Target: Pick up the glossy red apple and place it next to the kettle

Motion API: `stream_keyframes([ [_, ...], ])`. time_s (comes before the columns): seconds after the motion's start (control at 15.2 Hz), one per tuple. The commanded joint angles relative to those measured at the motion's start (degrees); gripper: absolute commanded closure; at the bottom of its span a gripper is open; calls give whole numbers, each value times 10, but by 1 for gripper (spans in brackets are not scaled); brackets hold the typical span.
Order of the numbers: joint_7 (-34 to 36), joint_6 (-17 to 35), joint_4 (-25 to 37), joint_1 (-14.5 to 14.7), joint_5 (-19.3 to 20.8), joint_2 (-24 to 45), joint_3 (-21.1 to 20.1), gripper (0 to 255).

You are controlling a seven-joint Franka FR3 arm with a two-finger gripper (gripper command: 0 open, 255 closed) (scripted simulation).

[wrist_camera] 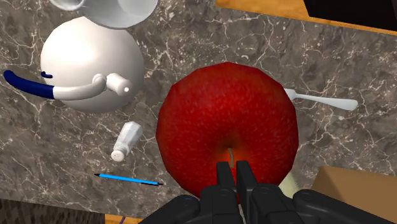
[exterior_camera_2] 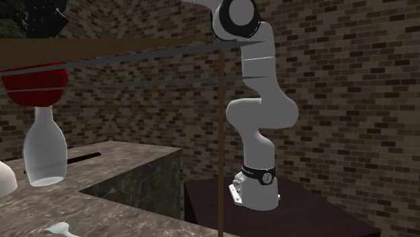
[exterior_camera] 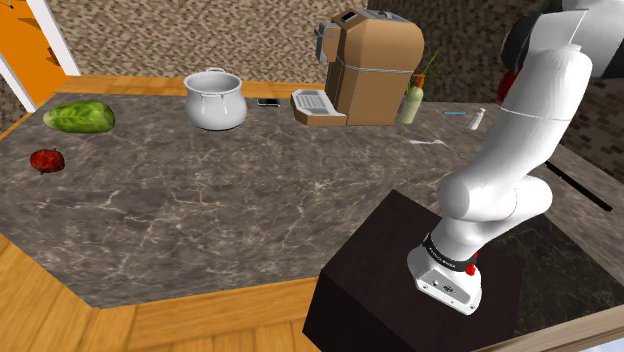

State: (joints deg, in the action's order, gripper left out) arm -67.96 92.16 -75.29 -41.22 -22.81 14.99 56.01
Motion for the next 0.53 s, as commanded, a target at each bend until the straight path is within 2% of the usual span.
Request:
stream_keyframes([
  [0.0,-38,-30,58,-65,-51,55,-4,255],
  [0.13,-63,-61,121,-134,-92,101,-17,255],
  [0.46,-70,-9,49,-99,-73,80,-11,255],
])
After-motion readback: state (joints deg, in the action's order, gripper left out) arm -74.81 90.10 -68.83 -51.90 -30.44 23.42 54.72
